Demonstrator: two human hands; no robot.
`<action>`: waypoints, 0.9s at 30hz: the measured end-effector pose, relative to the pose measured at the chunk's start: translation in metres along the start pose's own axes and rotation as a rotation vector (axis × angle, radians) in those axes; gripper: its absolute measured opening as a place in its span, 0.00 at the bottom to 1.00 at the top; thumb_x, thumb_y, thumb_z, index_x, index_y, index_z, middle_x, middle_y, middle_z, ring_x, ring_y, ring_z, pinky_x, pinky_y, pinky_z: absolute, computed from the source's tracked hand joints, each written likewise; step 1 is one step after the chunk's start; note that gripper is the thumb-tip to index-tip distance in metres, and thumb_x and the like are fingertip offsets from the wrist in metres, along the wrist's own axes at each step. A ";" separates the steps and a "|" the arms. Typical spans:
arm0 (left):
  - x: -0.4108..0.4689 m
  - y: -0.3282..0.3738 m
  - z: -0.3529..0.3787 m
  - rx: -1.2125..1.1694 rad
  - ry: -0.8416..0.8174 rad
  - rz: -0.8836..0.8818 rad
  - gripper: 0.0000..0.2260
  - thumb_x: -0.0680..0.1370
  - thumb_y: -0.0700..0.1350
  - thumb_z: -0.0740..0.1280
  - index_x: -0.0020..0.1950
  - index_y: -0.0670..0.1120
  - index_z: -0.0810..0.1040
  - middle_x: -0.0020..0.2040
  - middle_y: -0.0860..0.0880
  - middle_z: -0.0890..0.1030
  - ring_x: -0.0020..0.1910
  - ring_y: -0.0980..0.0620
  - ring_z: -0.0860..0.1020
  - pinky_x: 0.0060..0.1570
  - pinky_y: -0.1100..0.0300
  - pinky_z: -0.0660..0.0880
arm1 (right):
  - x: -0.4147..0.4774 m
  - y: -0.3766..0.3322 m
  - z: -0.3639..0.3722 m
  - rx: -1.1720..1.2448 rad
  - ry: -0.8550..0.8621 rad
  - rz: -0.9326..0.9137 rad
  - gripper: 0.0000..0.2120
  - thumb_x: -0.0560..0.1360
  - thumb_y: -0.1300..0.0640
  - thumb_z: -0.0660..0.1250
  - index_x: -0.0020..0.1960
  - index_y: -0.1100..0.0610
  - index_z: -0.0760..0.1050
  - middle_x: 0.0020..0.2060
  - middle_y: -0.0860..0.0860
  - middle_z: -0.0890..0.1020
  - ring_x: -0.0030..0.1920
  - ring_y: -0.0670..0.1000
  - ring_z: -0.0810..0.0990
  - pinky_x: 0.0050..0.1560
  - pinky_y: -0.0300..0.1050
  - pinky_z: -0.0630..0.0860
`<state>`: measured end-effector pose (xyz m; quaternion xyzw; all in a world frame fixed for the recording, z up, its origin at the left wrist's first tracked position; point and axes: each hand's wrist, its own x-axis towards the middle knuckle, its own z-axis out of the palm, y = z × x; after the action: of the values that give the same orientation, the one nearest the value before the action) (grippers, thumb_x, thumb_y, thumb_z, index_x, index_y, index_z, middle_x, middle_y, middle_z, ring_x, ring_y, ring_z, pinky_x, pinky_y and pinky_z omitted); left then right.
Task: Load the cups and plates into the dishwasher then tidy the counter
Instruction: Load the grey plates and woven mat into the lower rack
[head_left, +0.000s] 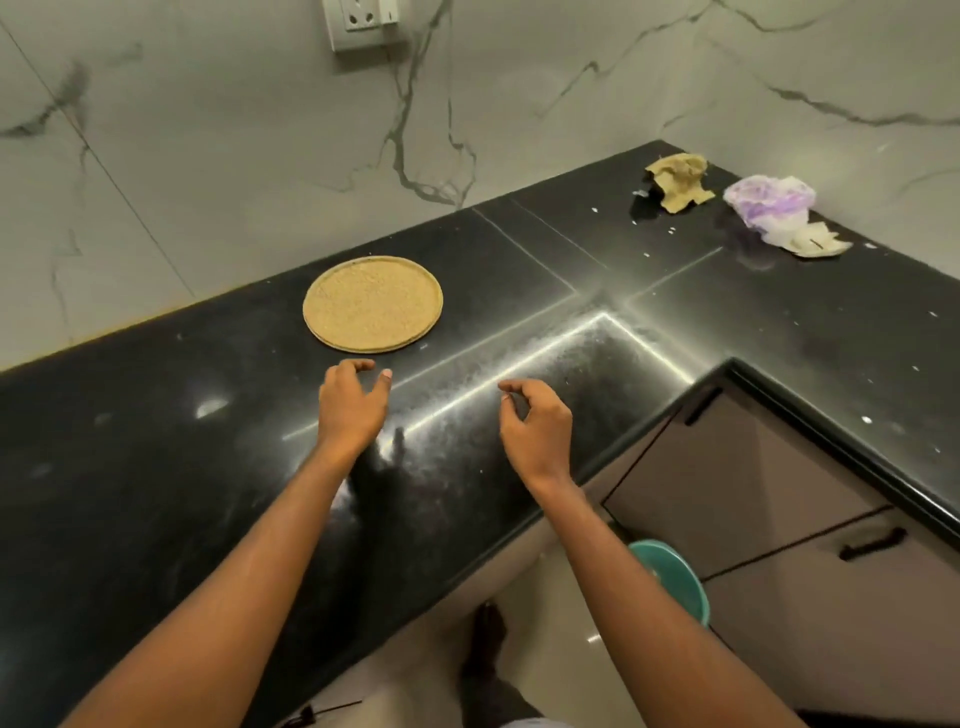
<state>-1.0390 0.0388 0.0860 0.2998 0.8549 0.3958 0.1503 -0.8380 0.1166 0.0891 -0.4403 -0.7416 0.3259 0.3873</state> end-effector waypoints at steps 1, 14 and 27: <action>0.012 0.002 0.001 -0.016 0.005 -0.071 0.19 0.78 0.54 0.65 0.64 0.44 0.72 0.65 0.43 0.71 0.64 0.43 0.71 0.65 0.47 0.68 | 0.015 0.002 0.006 0.007 -0.030 0.024 0.09 0.76 0.63 0.66 0.54 0.59 0.81 0.50 0.52 0.83 0.53 0.49 0.80 0.57 0.40 0.75; 0.131 0.018 0.012 -0.131 0.307 -0.651 0.28 0.76 0.50 0.67 0.70 0.38 0.64 0.71 0.38 0.66 0.70 0.38 0.63 0.65 0.48 0.65 | 0.171 0.017 0.099 -0.103 -0.647 0.117 0.28 0.78 0.55 0.64 0.75 0.60 0.60 0.74 0.58 0.64 0.74 0.55 0.61 0.70 0.49 0.62; 0.137 0.014 0.010 -0.658 0.263 -0.688 0.17 0.65 0.28 0.65 0.51 0.40 0.77 0.46 0.43 0.80 0.39 0.49 0.76 0.32 0.59 0.72 | 0.208 0.034 0.127 -0.054 -0.625 0.059 0.15 0.76 0.61 0.67 0.62 0.61 0.76 0.68 0.56 0.69 0.68 0.53 0.70 0.67 0.43 0.68</action>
<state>-1.1354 0.1381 0.0877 -0.1156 0.7459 0.6066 0.2496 -0.9989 0.3002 0.0594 -0.3503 -0.8200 0.4366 0.1193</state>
